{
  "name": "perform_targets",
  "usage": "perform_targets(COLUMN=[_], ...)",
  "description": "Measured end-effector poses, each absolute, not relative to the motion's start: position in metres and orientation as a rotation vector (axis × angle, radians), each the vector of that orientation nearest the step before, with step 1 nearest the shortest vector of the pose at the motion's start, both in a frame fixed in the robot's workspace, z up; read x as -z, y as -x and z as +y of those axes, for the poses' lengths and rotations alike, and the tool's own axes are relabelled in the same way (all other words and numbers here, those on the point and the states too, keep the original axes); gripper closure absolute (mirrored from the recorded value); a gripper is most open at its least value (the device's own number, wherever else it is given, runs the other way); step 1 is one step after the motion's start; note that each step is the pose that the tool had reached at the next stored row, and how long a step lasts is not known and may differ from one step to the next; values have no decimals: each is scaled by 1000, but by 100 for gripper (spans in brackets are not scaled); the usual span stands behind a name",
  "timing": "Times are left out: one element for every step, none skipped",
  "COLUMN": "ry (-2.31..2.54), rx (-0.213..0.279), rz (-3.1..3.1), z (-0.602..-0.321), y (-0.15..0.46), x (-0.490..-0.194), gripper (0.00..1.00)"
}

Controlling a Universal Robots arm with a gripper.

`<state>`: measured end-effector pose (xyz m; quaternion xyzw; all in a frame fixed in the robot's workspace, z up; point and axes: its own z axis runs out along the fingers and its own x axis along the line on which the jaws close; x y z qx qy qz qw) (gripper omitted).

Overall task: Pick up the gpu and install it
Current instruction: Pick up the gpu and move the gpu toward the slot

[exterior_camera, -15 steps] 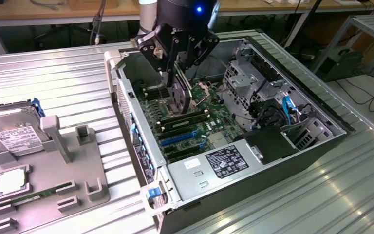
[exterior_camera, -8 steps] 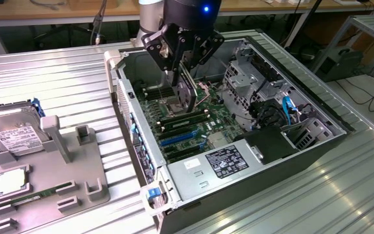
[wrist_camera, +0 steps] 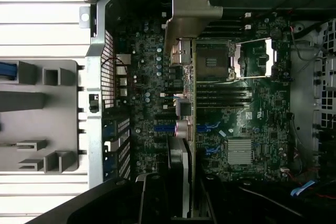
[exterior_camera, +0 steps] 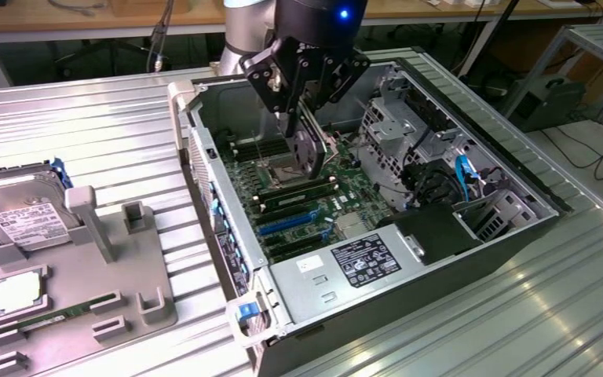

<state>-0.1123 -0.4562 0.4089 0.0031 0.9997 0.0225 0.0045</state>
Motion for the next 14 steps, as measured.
perform_targets(ry=[-10,-10,-10,-9,-10,-10,-10,-10,-10,-10,-10,-10,-10,-10], rx=[-70,-70,-70,-70,-70,-70,-70,-70,-70,-70,-70,-70,-70,-70], rz=[3132,3132,3132,3132,3132,3132,3132,3132,3132,3132,3132,3132,3132,3132], z=[-456,-456,-456,-456,-456,-456,-456,-456,-456,-456,-456,-456,-456,-456], y=[111,110,108,107,106,105,103,102,100,98,96,95,93,92], x=[-409,-409,-409,-409,-409,-409,-409,-409,-409,-409,-409,-409,-409,-409], gripper=[72,72,72,72,72,72,72,72,72,72,72,72,72,72])
